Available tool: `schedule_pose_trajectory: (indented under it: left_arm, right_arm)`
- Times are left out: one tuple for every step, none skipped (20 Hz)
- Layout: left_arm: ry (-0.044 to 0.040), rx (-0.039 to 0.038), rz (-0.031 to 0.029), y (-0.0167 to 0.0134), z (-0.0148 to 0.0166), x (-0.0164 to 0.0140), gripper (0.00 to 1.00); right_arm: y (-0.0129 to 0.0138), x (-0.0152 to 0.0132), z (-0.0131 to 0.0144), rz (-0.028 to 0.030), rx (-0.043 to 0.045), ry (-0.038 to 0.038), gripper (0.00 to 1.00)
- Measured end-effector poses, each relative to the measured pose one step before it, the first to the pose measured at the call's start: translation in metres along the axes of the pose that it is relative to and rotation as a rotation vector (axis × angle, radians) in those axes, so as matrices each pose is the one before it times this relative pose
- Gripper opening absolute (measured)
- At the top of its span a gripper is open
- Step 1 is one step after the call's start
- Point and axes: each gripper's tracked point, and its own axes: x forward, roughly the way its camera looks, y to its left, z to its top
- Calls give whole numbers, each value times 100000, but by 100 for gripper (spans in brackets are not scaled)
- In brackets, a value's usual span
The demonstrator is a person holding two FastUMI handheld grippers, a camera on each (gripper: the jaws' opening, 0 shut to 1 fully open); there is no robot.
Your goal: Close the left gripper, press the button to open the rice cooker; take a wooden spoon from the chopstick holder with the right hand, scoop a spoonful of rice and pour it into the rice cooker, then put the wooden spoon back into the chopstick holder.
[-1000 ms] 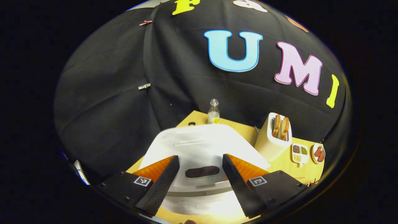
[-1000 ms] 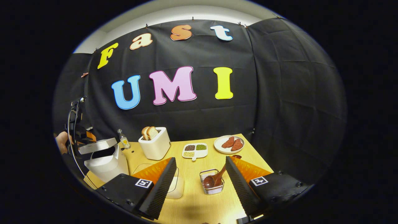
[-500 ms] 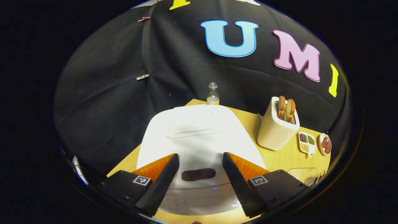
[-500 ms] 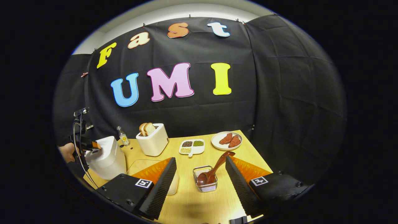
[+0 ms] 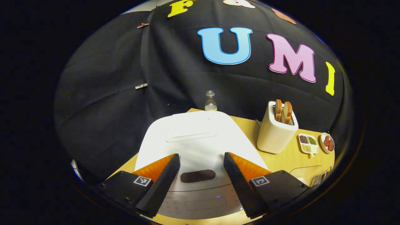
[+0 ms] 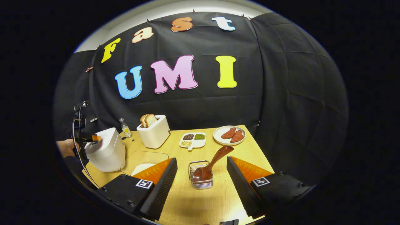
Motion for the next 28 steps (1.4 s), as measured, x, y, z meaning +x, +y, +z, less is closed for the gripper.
schedule_pose_trajectory:
  left_arm:
    - [-1092,1597,-1184,-193,-18,-178,100]
    - [-1284,2237,-926,-85,-100,-270,100]
    - [-1372,1741,1073,236,192,-412,99]
    - [-1999,1133,1604,438,551,-429,99]
    - [-3950,395,169,50,1071,-966,96]
    - [-4958,-128,-2384,-463,1643,-1083,96]
    - [-4761,-689,-3776,-690,1670,-1193,96]
    - [-4646,-88,-3367,-730,1724,-1419,97]
    - [-5424,355,-2187,-343,1881,-1462,96]
    - [-5426,684,-2496,-288,2092,-1350,96]
    - [-4460,902,-1746,-384,1909,-1591,96]
    - [-4159,795,-1989,-398,1686,-1607,96]
    - [-3799,132,-1760,-430,1587,-1556,96]
    - [-3571,-626,-3140,-729,1278,-1535,96]
    - [-2233,-1559,-4708,-1063,939,-1511,96]
    - [-1239,-1743,-4253,-1328,357,-1647,96]
    - [-1632,-1219,-2523,-893,373,-1589,96]
    - [-1392,-1074,-2510,-606,218,-1589,96]
    - [130,-2534,-2255,-770,-124,-1443,96]
    - [1873,-3256,-1860,-732,-1059,-1636,96]
    - [2312,-2610,-1266,-494,-1049,-1411,96]
    - [926,-561,-809,-102,-893,-1172,96]
    - [-184,-40,137,228,-442,-899,96]
    - [718,141,-604,129,-557,-731,96]
    - [1592,-284,2,162,-711,-806,97]
    - [1019,-432,30,297,-596,-563,97]
    - [1010,-650,642,501,-366,-494,97]
    - [508,-622,1030,664,-209,-243,97]
  right_arm:
    - [30,-39,344,-1102,-476,-1547,99]
    - [140,-101,234,-1253,-505,-1116,98]
    - [336,-268,182,-1145,-425,-268,98]
    - [367,-216,335,-1020,-61,-441,98]
    - [392,-257,939,-617,569,-1869,99]
    - [564,-231,959,-74,474,-2102,99]
    - [357,-352,720,-355,-314,-1516,99]
    - [111,-326,811,-1017,-1024,-1991,99]
    - [34,-474,1186,-1564,-876,-2844,98]
    - [220,-556,1181,-1050,-213,-2812,99]
    - [355,-627,870,-845,164,-2060,99]
    - [255,-636,739,-872,610,-1309,98]
    - [302,-656,816,-531,705,-1621,99]
    - [221,-714,913,-649,328,-2153,98]
    - [156,-608,929,-896,208,-2518,98]
    - [245,-797,713,-485,306,-2244,98]
    - [264,-962,316,-729,438,-1401,98]
    - [115,-985,92,-1153,812,-1045,98]
    - [176,-1073,-105,-778,1275,-528,98]
    - [330,-1090,-416,-495,1245,386,98]
    - [420,-1104,-717,666,1043,684,98]
    - [503,-843,-1014,1104,497,1382,98]
    - [-173,-855,-1516,-334,-337,2450,98]
    - [15,-785,-1319,117,-224,2579,98]
    - [504,-609,-912,477,-426,1956,98]
    - [294,-595,-434,388,-376,941,98]
    - [465,-355,-206,495,-268,253,98]
    - [496,-418,-16,696,-137,-389,98]
